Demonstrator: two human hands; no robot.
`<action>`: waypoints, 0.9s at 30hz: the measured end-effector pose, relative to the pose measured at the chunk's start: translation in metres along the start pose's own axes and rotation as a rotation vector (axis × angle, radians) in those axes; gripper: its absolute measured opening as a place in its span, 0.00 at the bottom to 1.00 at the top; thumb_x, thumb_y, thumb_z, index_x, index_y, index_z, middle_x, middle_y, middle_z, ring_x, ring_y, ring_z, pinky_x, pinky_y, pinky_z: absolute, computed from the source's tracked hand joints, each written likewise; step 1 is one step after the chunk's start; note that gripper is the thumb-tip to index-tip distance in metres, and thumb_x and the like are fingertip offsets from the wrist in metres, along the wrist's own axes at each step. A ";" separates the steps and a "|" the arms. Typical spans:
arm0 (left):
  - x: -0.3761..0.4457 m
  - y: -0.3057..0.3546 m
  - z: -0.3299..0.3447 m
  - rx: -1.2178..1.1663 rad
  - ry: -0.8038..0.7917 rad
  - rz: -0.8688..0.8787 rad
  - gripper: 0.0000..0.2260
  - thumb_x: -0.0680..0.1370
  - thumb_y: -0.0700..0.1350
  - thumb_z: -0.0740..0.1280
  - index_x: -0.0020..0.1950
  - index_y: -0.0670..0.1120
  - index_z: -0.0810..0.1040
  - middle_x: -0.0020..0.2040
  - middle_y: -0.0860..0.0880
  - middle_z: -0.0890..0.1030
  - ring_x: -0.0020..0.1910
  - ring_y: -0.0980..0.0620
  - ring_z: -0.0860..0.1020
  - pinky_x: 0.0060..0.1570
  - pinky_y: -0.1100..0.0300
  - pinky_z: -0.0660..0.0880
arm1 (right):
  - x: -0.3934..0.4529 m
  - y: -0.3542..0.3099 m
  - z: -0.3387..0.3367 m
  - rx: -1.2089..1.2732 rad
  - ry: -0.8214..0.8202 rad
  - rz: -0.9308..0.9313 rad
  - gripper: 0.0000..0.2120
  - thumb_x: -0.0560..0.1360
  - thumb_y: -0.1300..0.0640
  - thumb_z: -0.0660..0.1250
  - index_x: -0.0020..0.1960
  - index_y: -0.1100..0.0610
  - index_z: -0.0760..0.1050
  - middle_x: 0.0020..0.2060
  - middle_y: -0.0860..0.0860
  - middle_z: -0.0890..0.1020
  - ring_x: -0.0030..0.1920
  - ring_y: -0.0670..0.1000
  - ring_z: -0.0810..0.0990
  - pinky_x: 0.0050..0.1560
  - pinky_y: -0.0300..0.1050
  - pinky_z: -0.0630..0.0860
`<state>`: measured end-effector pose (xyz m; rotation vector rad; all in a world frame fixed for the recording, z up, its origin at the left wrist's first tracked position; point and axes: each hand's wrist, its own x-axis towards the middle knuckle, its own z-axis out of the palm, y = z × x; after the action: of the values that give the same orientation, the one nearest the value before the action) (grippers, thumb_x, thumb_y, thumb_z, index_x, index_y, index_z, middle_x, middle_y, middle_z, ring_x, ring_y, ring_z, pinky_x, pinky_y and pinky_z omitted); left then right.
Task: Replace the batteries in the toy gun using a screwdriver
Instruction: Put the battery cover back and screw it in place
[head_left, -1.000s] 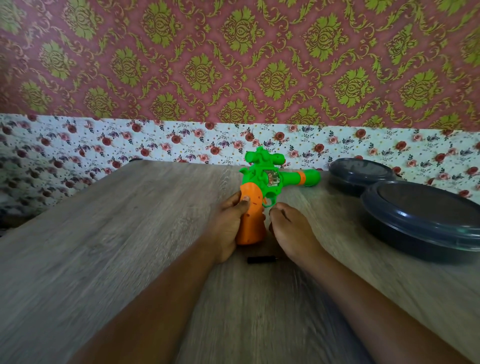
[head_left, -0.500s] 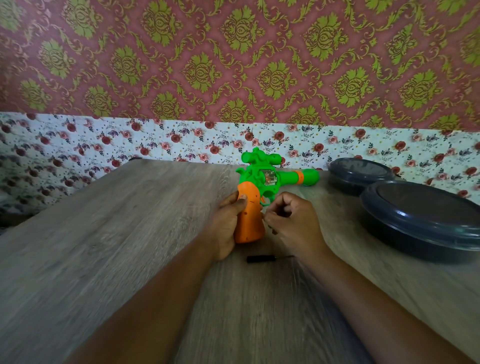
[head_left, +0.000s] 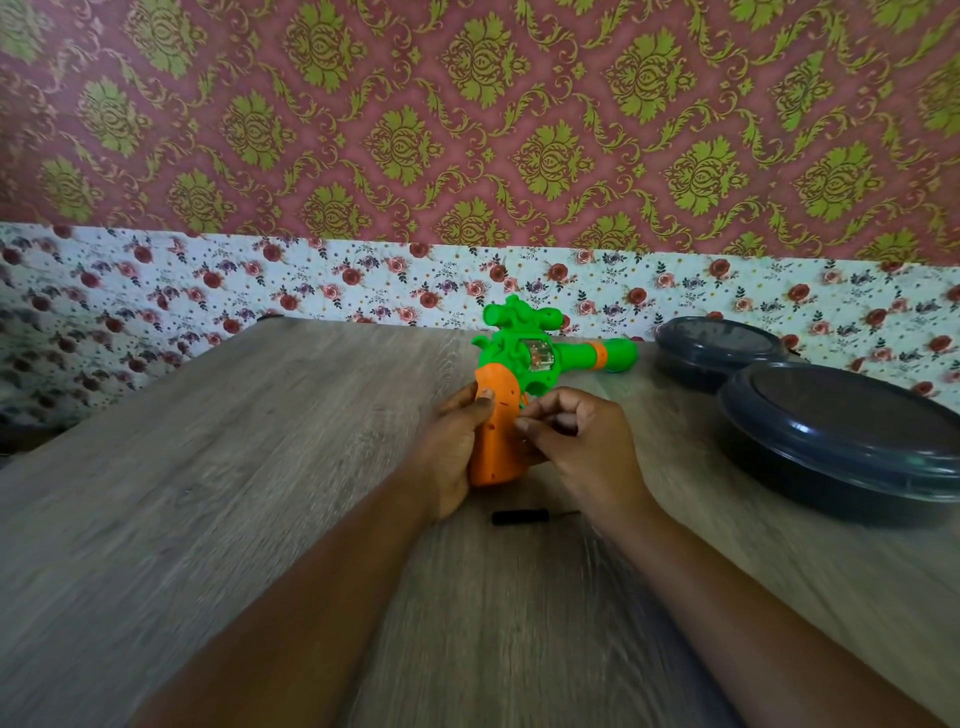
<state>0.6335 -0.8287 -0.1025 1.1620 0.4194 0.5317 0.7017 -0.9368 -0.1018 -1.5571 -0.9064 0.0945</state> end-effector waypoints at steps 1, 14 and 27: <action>0.000 0.000 0.000 0.000 -0.008 0.010 0.19 0.82 0.43 0.58 0.73 0.45 0.65 0.58 0.44 0.79 0.51 0.48 0.78 0.45 0.54 0.76 | -0.001 0.000 0.002 -0.051 -0.002 -0.055 0.09 0.70 0.64 0.71 0.36 0.52 0.77 0.32 0.49 0.81 0.34 0.44 0.79 0.38 0.41 0.77; 0.002 -0.003 -0.001 0.020 -0.069 0.039 0.14 0.82 0.41 0.56 0.67 0.44 0.72 0.54 0.44 0.81 0.53 0.49 0.79 0.60 0.52 0.74 | -0.002 0.001 0.016 -0.326 0.064 -0.313 0.04 0.68 0.64 0.69 0.36 0.57 0.78 0.33 0.50 0.81 0.36 0.47 0.77 0.37 0.35 0.70; 0.003 -0.005 -0.002 0.009 -0.080 0.044 0.10 0.82 0.41 0.57 0.55 0.47 0.77 0.51 0.43 0.80 0.53 0.46 0.77 0.63 0.46 0.72 | -0.003 0.000 0.016 -0.617 -0.039 -0.498 0.08 0.69 0.57 0.61 0.40 0.59 0.77 0.36 0.53 0.79 0.37 0.55 0.78 0.36 0.44 0.75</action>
<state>0.6356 -0.8264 -0.1079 1.1997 0.3285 0.5198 0.6912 -0.9253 -0.1066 -1.8329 -1.4155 -0.5589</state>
